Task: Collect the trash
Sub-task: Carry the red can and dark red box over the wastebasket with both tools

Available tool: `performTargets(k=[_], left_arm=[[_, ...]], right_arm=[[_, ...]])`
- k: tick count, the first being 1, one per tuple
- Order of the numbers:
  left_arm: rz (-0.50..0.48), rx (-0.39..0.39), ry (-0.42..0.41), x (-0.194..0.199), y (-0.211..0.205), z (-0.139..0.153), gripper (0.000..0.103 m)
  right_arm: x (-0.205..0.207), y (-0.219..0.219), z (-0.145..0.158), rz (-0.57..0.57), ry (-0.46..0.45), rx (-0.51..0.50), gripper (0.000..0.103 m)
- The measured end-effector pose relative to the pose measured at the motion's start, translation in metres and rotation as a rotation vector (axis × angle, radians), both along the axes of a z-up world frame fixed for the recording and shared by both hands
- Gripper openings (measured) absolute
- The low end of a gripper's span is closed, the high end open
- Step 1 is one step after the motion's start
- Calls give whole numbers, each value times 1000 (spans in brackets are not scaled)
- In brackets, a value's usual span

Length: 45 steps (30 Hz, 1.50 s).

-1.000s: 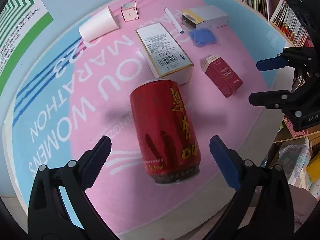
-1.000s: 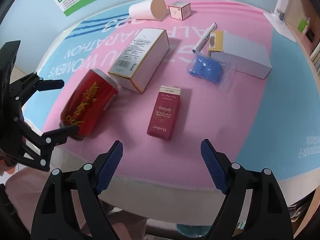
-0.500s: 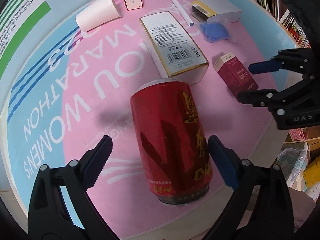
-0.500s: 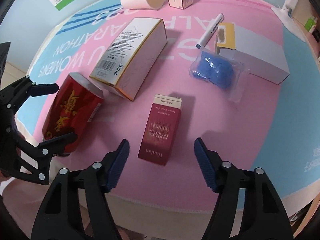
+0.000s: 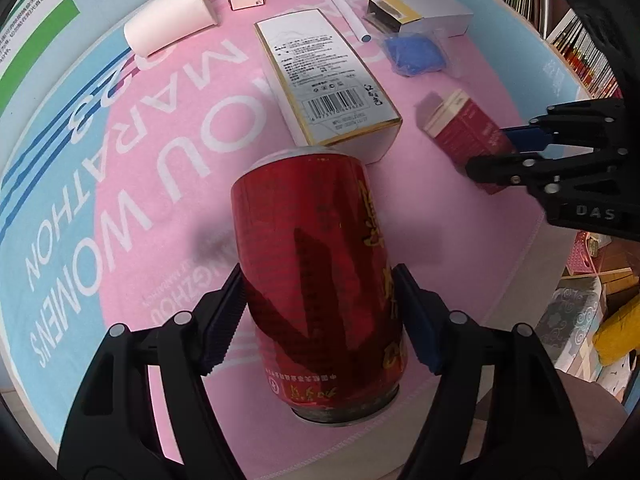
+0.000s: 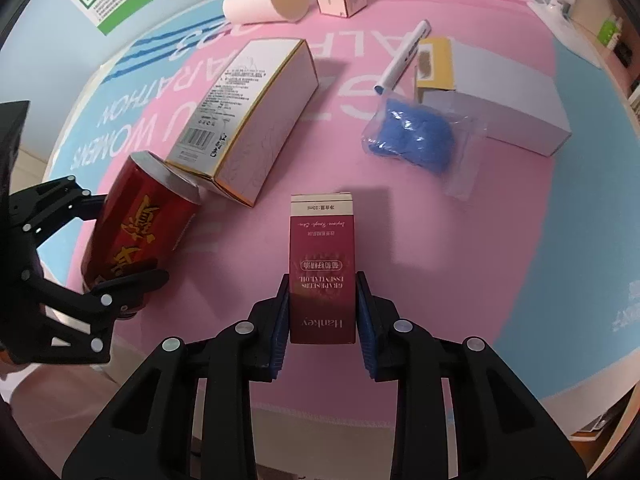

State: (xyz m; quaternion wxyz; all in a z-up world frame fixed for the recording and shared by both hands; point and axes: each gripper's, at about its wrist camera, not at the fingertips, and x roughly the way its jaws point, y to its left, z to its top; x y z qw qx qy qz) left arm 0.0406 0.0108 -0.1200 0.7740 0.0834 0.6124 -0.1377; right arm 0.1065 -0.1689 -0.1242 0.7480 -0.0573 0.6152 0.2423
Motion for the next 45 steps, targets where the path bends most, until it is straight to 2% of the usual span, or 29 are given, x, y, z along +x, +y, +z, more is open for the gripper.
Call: performTargets(k=[12, 23, 36, 45], left_arm=[[-6, 17, -48, -15, -4, 24, 70], [-61, 50, -80, -44, -39, 41, 70], [-272, 38, -91, -94, -145, 49, 70], [-513, 30, -101, -134, -247, 47, 70]], right_arm=[[-26, -35, 20, -43, -20, 22, 31], [-79, -87, 35, -135, -43, 57, 31], [-180, -196, 41, -354, -58, 72, 31], [-266, -280, 32, -574, -40, 48, 31]])
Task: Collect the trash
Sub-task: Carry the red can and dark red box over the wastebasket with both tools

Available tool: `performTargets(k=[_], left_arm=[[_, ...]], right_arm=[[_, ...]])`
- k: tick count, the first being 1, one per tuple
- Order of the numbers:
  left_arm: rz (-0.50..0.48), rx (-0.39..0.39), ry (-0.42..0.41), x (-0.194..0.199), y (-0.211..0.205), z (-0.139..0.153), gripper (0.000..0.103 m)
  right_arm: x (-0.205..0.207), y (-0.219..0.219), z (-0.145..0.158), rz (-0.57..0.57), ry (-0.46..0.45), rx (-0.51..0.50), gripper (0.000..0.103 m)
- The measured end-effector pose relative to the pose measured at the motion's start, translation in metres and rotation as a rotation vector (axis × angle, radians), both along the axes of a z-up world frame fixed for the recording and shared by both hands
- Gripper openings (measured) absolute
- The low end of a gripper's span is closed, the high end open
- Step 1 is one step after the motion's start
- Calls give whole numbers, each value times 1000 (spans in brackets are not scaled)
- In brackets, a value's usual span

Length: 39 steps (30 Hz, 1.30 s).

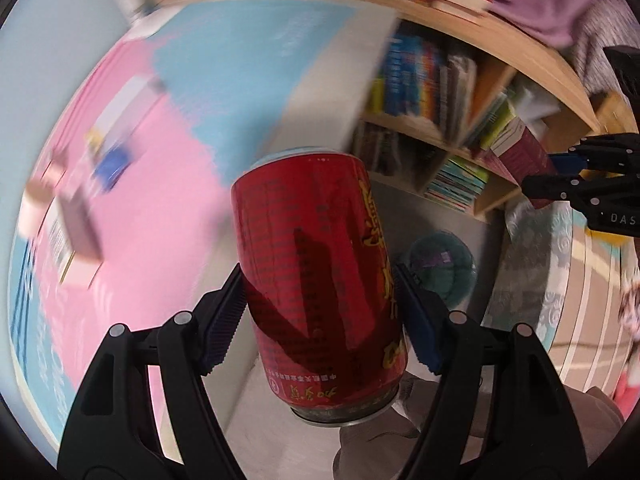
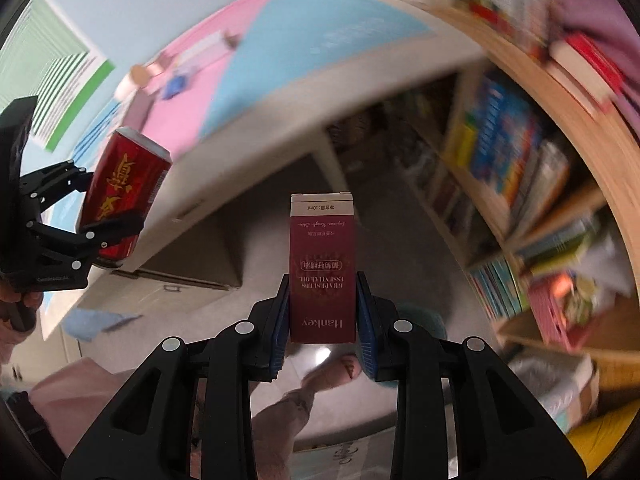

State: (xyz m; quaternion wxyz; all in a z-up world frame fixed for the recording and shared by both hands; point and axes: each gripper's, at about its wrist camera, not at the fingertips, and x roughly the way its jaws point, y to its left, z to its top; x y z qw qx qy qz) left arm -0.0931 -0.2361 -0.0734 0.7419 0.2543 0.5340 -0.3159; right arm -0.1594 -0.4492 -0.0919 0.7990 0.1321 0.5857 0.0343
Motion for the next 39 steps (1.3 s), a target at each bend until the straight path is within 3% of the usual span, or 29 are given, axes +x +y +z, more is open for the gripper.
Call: performTargets(k=[10, 19, 27, 39], left_arm=[[-240, 21, 54, -59, -87, -24, 70], [-384, 44, 120, -102, -131, -46, 70], [-474, 78, 150, -126, -157, -63, 70], [-531, 104, 173, -139, -172, -75, 70]], right_arm=[[-84, -52, -25, -189, 61, 17, 31], [-137, -73, -46, -320, 111, 56, 31], [-160, -80, -60, -363, 145, 77, 31], [-163, -85, -78, -380, 170, 107, 31]])
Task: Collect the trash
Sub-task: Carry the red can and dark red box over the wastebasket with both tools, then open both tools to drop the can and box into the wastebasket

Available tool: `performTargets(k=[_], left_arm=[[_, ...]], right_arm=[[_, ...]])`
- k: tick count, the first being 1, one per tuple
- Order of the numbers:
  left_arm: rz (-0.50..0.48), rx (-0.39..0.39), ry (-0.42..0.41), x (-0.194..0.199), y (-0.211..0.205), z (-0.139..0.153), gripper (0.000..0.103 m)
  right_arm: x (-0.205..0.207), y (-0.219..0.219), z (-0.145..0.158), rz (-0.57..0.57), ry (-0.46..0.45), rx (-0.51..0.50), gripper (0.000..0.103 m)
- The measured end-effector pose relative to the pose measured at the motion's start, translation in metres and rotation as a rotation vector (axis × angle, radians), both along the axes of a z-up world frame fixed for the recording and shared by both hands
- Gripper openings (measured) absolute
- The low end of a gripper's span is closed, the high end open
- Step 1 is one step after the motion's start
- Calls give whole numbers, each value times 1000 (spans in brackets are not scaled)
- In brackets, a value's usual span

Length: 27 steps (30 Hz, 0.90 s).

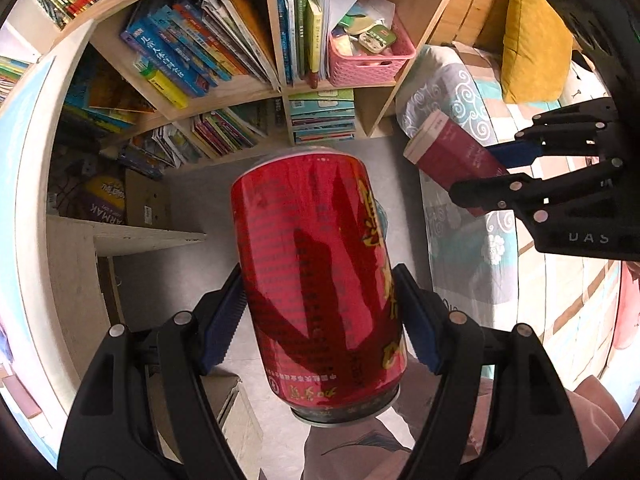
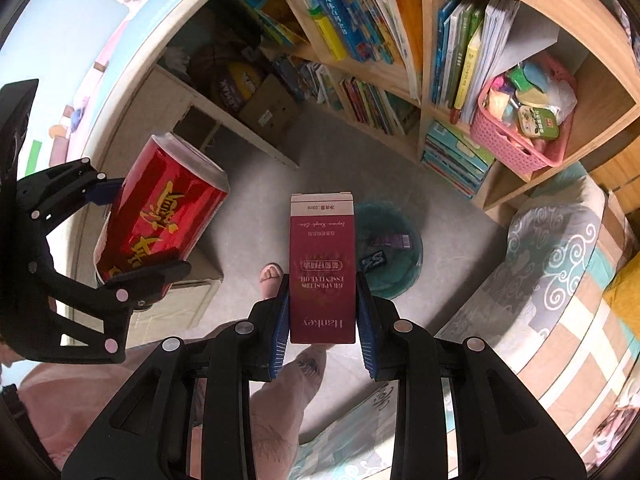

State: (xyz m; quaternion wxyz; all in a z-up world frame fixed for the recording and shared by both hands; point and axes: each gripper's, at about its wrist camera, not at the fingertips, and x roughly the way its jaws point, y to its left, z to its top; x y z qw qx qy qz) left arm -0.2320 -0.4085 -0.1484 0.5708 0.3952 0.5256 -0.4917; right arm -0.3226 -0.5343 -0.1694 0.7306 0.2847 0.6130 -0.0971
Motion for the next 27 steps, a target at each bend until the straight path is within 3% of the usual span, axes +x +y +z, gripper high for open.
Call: performTargets(k=[12, 14, 15, 17, 27], left_arm=[[-15, 8, 21, -3, -13, -7, 70], [-6, 1, 47, -3, -14, -6, 74], [1, -3, 54, -2, -15, -6, 82], [-2, -12, 43, -2, -16, -3, 85], [-8, -19, 29, 0, -19, 1, 85]], right_arm=[[-1, -7, -7, -14, 17, 12, 31], [-2, -8, -7, -18, 16, 11, 34], [-3, -9, -6, -22, 14, 6, 42], [-6, -13, -3, -42, 5, 5, 57], [-12, -33, 6, -84, -7, -12, 57]])
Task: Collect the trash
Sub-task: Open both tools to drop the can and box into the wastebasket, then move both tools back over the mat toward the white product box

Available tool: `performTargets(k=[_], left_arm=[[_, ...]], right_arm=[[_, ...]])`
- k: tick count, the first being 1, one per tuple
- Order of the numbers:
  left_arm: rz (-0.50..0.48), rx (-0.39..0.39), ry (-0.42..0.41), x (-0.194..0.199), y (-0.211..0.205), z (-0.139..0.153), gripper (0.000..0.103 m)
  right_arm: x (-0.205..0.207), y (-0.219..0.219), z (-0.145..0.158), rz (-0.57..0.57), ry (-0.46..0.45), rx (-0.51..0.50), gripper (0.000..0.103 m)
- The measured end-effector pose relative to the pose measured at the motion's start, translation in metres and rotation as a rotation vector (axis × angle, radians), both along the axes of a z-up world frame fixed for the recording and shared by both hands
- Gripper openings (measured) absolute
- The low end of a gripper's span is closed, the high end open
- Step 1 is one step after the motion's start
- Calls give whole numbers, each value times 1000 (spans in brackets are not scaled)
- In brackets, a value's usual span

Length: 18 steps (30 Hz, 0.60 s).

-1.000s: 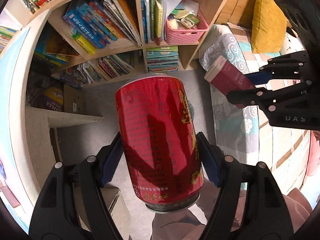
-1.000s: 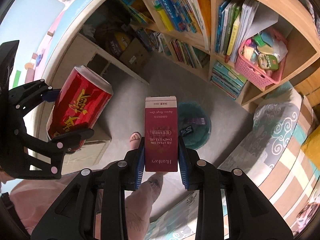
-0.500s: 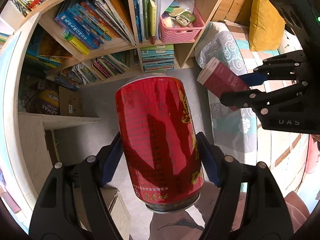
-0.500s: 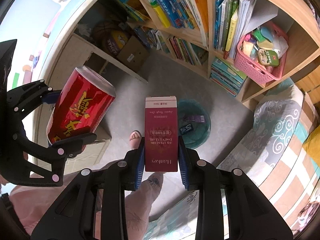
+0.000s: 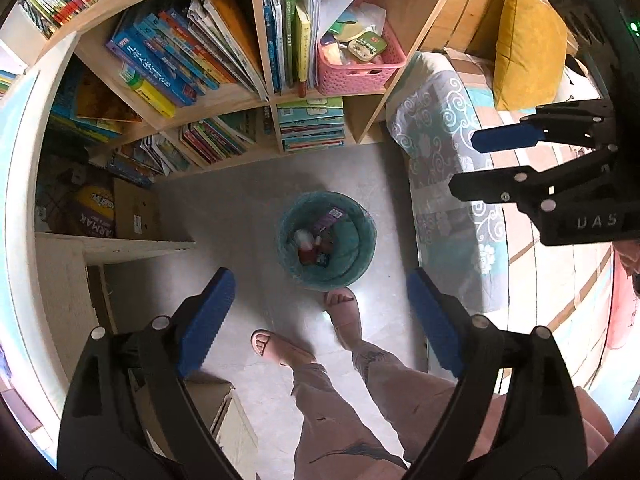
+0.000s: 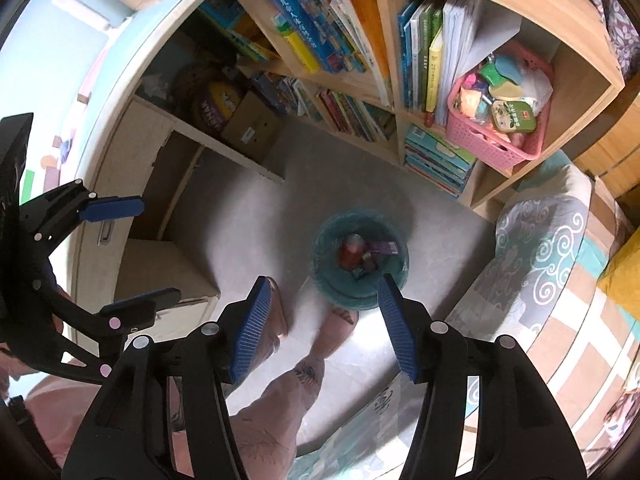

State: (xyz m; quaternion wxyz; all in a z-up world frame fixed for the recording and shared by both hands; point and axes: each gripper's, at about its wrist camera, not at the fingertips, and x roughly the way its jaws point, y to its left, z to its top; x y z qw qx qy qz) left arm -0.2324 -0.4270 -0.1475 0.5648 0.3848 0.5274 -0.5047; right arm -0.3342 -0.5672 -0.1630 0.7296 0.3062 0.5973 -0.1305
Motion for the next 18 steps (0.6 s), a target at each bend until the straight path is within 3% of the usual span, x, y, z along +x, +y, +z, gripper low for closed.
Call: performTargets(k=[18], left_arm=[[80, -31, -42, 29, 28, 20, 85]], right_arm=[[25, 13, 11, 67, -21, -18, 57]])
